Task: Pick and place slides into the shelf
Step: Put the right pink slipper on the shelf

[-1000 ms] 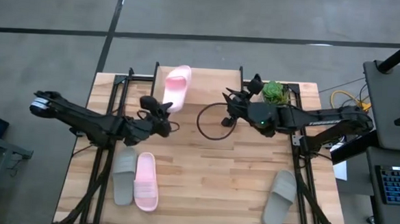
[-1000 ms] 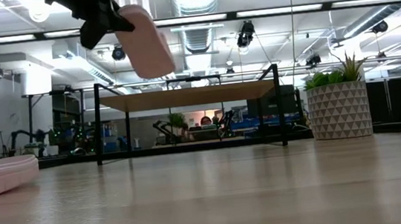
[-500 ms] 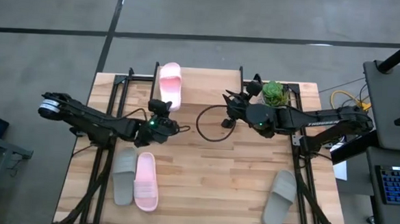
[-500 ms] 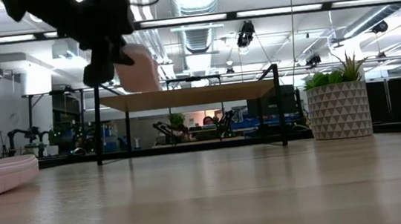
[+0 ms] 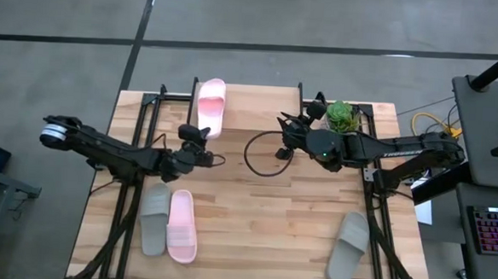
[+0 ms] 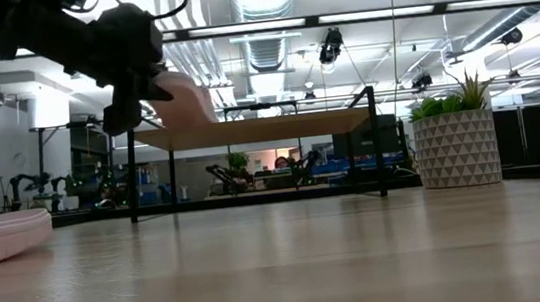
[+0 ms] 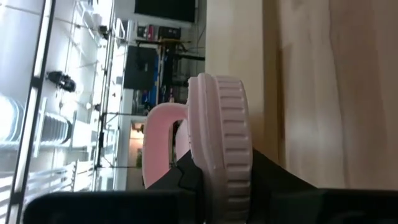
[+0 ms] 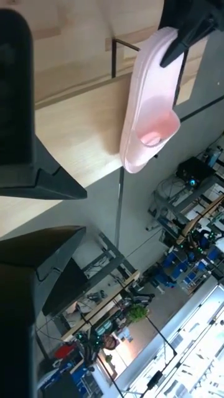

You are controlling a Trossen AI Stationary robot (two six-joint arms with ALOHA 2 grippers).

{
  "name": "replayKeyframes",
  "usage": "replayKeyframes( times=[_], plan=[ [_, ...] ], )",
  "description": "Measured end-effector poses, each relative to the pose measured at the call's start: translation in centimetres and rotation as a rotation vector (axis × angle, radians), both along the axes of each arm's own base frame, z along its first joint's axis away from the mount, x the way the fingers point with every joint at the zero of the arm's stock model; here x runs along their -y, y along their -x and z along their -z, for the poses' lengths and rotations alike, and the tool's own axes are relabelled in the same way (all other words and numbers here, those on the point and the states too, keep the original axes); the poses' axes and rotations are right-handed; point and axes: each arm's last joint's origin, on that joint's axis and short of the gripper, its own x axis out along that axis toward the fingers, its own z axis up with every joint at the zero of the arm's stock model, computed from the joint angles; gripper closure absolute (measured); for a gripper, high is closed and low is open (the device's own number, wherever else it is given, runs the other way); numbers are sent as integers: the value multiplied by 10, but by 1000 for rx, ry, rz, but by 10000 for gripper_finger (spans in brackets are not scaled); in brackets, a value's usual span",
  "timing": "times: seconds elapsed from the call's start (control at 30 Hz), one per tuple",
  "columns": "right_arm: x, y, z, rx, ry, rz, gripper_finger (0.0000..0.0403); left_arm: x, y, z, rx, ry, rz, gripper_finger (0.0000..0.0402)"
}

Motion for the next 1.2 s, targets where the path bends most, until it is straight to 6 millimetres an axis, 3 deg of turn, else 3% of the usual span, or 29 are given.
replayKeyframes(
  times=[0.23,0.5,0.83,1.2],
  plan=[
    [0,0,0,0,0,0,332,-7,12,8,-2,4,-19,359],
    [0,0,0,9,-7,2,337,-12,11,13,-21,11,-29,357],
    [0,0,0,14,-12,4,328,-14,10,13,47,56,-33,235],
    [0,0,0,13,-12,4,333,-13,10,16,57,154,36,212]
  ],
)
